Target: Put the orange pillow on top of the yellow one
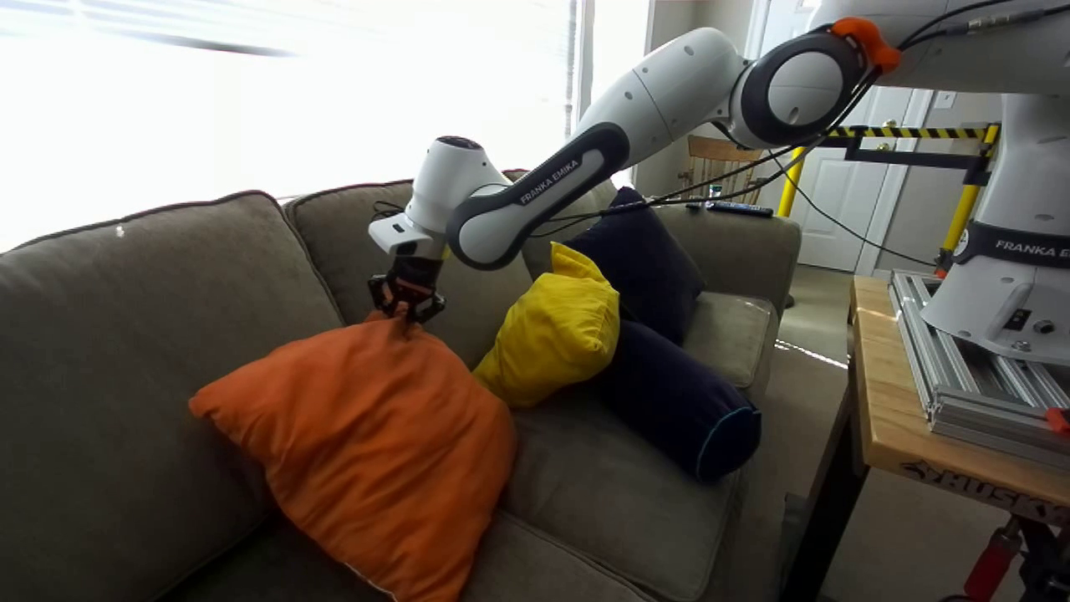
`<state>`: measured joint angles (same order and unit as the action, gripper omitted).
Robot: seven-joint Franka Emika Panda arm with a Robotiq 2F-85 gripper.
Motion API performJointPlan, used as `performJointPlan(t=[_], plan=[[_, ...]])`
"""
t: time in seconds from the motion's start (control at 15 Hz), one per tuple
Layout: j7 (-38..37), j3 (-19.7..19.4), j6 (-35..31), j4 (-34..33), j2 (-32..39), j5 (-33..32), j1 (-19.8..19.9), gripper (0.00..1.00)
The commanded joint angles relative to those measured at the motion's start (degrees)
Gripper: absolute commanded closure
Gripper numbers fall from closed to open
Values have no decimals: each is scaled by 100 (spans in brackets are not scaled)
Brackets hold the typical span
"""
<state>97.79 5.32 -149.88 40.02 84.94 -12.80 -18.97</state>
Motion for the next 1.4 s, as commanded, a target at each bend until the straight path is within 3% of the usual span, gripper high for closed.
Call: performJointPlan(t=[0.0,0.53,0.6,0.67,1.2,1.27,1.33], plan=[[179,99,229,-298,111,-10,27,100],[-78,186,850,144,-1056,51,-215,98],[-60,93,714,-144,-558,8,-173,98],[-61,110,822,-115,-682,8,-203,91],[-61,90,829,-111,-560,8,-172,91],[-61,90,829,-111,-560,8,-172,98],[-164,-12,812,-108,-657,-60,-210,98]])
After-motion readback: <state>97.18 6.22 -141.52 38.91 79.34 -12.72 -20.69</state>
